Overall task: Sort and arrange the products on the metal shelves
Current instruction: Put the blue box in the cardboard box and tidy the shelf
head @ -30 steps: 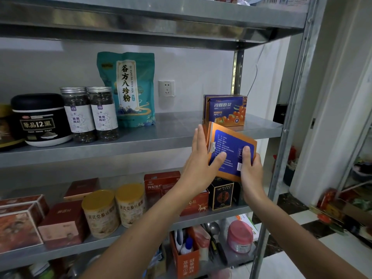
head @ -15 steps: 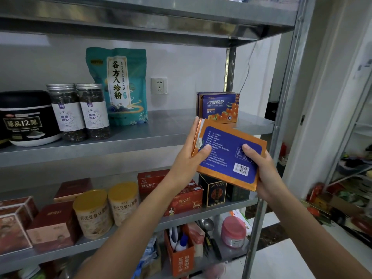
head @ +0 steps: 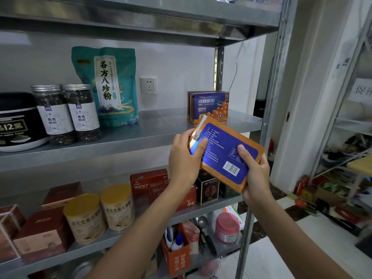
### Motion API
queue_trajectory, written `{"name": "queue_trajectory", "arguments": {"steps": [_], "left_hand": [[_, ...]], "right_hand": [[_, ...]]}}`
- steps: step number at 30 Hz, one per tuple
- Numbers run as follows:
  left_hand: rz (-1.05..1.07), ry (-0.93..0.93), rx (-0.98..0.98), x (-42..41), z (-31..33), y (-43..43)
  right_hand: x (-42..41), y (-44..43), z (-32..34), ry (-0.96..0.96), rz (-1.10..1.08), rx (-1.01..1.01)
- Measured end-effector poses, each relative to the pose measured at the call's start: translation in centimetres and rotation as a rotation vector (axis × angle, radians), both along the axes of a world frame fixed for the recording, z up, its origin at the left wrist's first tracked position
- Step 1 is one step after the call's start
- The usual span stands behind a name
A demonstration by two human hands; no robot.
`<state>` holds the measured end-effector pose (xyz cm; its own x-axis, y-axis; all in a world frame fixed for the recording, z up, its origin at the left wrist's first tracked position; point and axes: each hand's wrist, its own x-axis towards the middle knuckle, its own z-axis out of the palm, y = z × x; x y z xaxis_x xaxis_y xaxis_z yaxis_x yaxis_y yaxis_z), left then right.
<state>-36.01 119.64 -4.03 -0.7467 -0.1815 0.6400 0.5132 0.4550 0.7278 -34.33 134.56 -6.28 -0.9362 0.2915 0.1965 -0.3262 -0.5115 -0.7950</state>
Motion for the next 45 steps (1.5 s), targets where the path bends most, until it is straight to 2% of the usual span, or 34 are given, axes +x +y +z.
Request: {"name": "queue_trajectory", "arguments": {"steps": [6,8,11,16,18,21,23,27,31,33,35,36,39,43,45], "left_hand": [[-0.115,0.002,0.046,-0.8,-0.2,0.0],[-0.239,-0.046,0.145,-0.9,-0.5,0.1],[-0.449,-0.222,0.440,-0.9,-0.7,-0.2],[-0.509,-0.513,0.666,-1.4,-0.8,-1.5],[-0.578,-0.681,0.783,-1.1,-1.0,-1.0],[-0.759,-0.951,0.975,-0.4,-1.5,0.4],[-0.856,-1.091,1.013,-0.1,-1.7,1.4],[-1.030,-1.263,0.974,0.2,-2.8,3.1],[-1.127,-1.259,0.897,0.1,-3.8,4.0],[-1.145,-1.222,0.739,-0.3,-4.0,4.3],[-1.069,-1.171,0.587,-0.6,-3.9,4.9],[-1.016,-1.143,0.584,-0.7,-3.8,5.3],[-0.991,-1.048,0.808,-0.6,-3.8,6.6],[-0.911,-0.955,0.764,-0.1,-5.2,9.6],[-0.872,-0.975,0.881,0.0,-6.0,11.0]], "right_hand": [[1.0,-0.9,-0.7,-0.002,-0.202,0.017],[1.2,-0.9,-0.8,-0.003,-0.196,-0.010],[1.6,-0.5,-0.8,0.005,-0.098,0.005],[2.4,2.8,-0.8,0.153,0.367,0.138],[2.2,4.5,-0.6,0.193,0.473,0.228],[1.1,6.0,0.3,0.172,0.441,0.492],[0.4,6.4,1.0,0.124,0.413,0.632],[-0.4,7.5,1.5,0.069,0.442,0.685],[0.0,8.2,1.0,0.037,0.234,0.732],[0.1,8.7,0.2,0.004,0.139,0.721],[0.3,9.2,-0.5,-0.074,0.066,0.683],[0.3,9.4,-0.8,-0.126,0.038,0.667],[0.6,10.1,-1.7,-0.305,-0.014,0.650],[1.3,10.6,-3.5,-0.429,-0.090,0.629],[2.0,10.6,-4.3,-0.436,-0.112,0.640]]}}
